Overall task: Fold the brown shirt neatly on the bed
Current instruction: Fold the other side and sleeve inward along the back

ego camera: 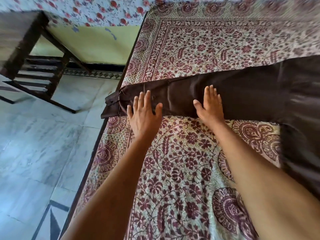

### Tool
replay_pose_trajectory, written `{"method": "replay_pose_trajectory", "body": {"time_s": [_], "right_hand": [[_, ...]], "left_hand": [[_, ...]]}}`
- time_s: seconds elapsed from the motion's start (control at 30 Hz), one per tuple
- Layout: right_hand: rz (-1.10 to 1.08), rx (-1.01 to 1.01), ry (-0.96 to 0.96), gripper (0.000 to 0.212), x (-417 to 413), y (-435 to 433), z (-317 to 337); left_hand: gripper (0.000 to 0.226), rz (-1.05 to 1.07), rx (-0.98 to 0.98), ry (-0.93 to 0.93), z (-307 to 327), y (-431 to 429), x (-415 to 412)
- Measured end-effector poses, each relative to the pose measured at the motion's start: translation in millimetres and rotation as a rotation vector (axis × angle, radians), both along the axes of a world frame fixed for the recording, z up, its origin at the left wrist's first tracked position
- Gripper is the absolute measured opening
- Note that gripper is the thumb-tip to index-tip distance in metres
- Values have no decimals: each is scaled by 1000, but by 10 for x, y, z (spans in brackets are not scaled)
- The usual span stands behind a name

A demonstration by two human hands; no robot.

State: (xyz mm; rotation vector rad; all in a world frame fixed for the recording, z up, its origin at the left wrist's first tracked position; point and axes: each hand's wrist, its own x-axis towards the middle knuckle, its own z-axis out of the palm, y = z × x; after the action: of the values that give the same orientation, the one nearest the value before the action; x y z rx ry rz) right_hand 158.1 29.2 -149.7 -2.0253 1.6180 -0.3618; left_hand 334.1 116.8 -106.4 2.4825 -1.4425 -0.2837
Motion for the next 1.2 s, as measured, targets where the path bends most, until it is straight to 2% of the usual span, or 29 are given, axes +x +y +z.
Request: {"method": "replay_pose_trajectory", "body": {"time_s": [0.03, 0.1, 0.2, 0.37, 0.53, 0.7, 0.83, 0.97, 1.1, 1.2], "right_hand": [[-28, 14, -132, 67, -79, 104, 97], [-153, -90, -306, 67, -322, 452, 331], [-300, -239, -400, 64, -787, 1029, 613], [-303, -305, -278, 61, -1660, 1690, 960], [-382, -257, -240, 55, -2497, 2138, 1263], [-322, -239, -190, 55, -3389, 2502, 1353], [-319, -142, -175, 54, -4012, 2675, 1423], [-233, -121, -147, 56, -4390, 2659, 1429], [-176, -54, -119, 58, -4447, 2550, 1284], [-127, -44, -107, 55, -4330, 2461, 1130]], "left_hand": [[59, -22, -29, 19, 50, 75, -91], [57, -63, -58, 66, 175, 222, -298], [52, -139, -97, 139, 405, 449, -681], [54, -239, -153, 245, 850, 789, -1394], [60, -332, -133, 261, 1188, 1109, -2240], [57, -355, -116, 237, 1340, 1369, -3135], [50, -265, -31, 247, 1398, 1542, -3727], [53, -163, 28, 292, 1354, 1726, -4063], [44, -82, 68, 274, 1153, 1883, -4086], [35, 84, 203, 272, 872, 1976, -3966]]}}
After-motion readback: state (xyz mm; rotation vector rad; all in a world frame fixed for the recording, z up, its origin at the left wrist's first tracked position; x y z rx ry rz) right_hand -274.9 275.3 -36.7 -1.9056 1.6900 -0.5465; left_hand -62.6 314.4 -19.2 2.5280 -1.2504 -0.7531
